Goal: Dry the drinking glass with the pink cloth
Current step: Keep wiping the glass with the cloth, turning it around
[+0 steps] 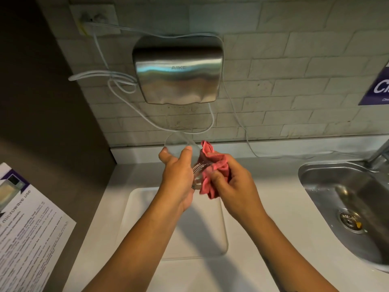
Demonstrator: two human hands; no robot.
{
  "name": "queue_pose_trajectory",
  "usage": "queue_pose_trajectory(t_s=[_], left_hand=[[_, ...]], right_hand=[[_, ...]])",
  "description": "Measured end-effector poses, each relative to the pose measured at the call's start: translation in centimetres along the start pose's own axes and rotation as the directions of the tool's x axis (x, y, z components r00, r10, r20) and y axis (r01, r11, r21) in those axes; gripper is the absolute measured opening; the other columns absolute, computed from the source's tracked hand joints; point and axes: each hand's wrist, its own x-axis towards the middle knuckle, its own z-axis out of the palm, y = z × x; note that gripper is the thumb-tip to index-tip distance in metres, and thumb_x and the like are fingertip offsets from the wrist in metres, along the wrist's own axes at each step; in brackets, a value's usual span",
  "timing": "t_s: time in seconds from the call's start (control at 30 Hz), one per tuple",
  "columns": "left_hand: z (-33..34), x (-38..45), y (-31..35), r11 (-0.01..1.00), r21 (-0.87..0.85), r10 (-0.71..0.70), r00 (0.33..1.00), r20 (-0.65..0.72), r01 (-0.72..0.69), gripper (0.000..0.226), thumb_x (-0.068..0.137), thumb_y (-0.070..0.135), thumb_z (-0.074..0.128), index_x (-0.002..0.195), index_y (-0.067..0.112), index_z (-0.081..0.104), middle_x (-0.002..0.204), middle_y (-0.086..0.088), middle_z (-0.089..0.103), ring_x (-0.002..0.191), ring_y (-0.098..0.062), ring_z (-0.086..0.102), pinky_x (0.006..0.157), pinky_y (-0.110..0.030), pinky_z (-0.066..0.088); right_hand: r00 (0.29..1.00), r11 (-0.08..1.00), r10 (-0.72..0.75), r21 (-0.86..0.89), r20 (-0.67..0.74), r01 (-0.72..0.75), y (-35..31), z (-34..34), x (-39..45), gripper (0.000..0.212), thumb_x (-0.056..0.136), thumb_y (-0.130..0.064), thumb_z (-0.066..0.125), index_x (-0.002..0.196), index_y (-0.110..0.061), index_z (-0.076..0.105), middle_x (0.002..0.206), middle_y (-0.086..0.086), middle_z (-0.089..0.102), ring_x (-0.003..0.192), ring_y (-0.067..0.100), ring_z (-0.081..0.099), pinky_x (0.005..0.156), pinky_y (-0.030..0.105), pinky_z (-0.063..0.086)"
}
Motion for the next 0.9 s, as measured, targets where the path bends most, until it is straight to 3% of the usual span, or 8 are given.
queue_pose_trajectory(t_s=[0.13,0.2,0.3,0.43,0.57,0.63,0.73,0.9], left_hand=[[0.0,-0.5,-0.1,0.998,0.059,0.032,0.999,0.043,-0.035,0.061,0.110,0.030,0.051,0.160,0.039,0.017,0.121,-0.015,0.063,0.102,-0.035,0.075,0.075,-0.045,0.064],[-0.2,-0.4,0.1,1.000,0.017,0.017,0.998,0.055,-0.018,0.063,0.109,0.031,0.052,0.160,0.042,0.016,0.142,-0.025,0.057,0.097,-0.033,0.075,0.065,-0.041,0.064],[-0.6,-0.3,0.3,0.998,-0.068,-0.002,0.999,0.044,0.005,0.060,0.109,0.027,0.053,0.158,0.039,0.019,0.144,-0.030,0.056,0.081,-0.030,0.070,0.051,-0.034,0.059],[-0.8,-0.4,0.3,0.985,-0.167,-0.036,0.997,0.070,0.047,0.045,0.111,0.025,0.051,0.151,0.023,0.032,0.116,-0.023,0.067,0.082,-0.033,0.073,0.054,-0.041,0.062],[-0.6,-0.7,0.3,0.975,-0.211,-0.060,0.996,0.067,0.073,0.051,0.110,0.029,0.053,0.156,0.026,0.031,0.136,-0.029,0.062,0.086,-0.034,0.078,0.057,-0.043,0.063],[-0.6,-0.8,0.4,0.974,-0.212,-0.056,0.995,0.087,0.073,0.051,0.110,0.031,0.055,0.156,0.029,0.033,0.134,-0.027,0.065,0.085,-0.034,0.079,0.062,-0.045,0.064],[-0.4,-1.3,0.3,0.971,-0.224,-0.065,0.992,0.109,0.088,0.050,0.111,0.031,0.054,0.156,0.030,0.032,0.125,-0.025,0.068,0.079,-0.032,0.081,0.060,-0.042,0.064],[-0.1,-1.8,-0.4,0.977,-0.207,-0.022,0.996,0.086,0.040,0.053,0.111,0.031,0.052,0.158,0.031,0.027,0.121,-0.021,0.064,0.093,-0.033,0.077,0.065,-0.039,0.063]], right_hand=[[0.999,0.998,-0.045,-0.047,-0.024,0.043,-0.6,0.8,-0.5,0.026,0.100,-0.019,0.080,0.122,-0.031,0.072,0.096,-0.008,0.080,0.089,0.009,0.076,0.078,0.016,0.056],[0.996,1.000,-0.024,-0.001,-0.084,0.024,-0.5,0.7,-0.3,0.009,0.106,-0.023,0.070,0.106,-0.031,0.074,0.088,-0.001,0.079,0.078,0.015,0.075,0.072,0.031,0.061],[0.997,0.996,0.038,0.082,-0.065,-0.033,0.0,-0.2,0.1,0.019,0.107,-0.021,0.065,0.103,-0.033,0.079,0.083,0.004,0.080,0.075,0.030,0.076,0.073,0.054,0.068],[0.997,0.995,0.010,0.096,0.082,-0.018,0.3,-1.2,-0.2,0.063,0.094,0.005,0.082,0.124,-0.050,0.076,0.122,-0.017,0.081,0.101,0.002,0.079,0.084,0.024,0.063],[0.997,0.996,-0.058,-0.067,0.047,0.061,0.6,-0.4,-0.7,0.088,0.066,-0.015,0.105,0.127,-0.061,0.060,0.128,-0.028,0.073,0.109,-0.009,0.073,0.084,0.012,0.060],[0.994,0.988,-0.112,-0.109,-0.006,0.111,0.6,0.3,-1.0,0.091,0.060,-0.034,0.106,0.131,-0.060,0.055,0.128,-0.041,0.067,0.118,-0.019,0.066,0.096,0.005,0.054],[0.985,0.985,-0.152,-0.097,-0.083,0.144,0.7,1.0,-1.0,0.091,0.055,-0.053,0.103,0.132,-0.057,0.054,0.134,-0.025,0.069,0.127,-0.007,0.068,0.104,0.011,0.055],[0.984,0.993,-0.108,-0.060,-0.141,0.101,0.4,1.9,-0.9,0.072,0.069,-0.034,0.102,0.124,-0.051,0.059,0.124,-0.022,0.073,0.111,-0.011,0.071,0.094,0.005,0.052]])
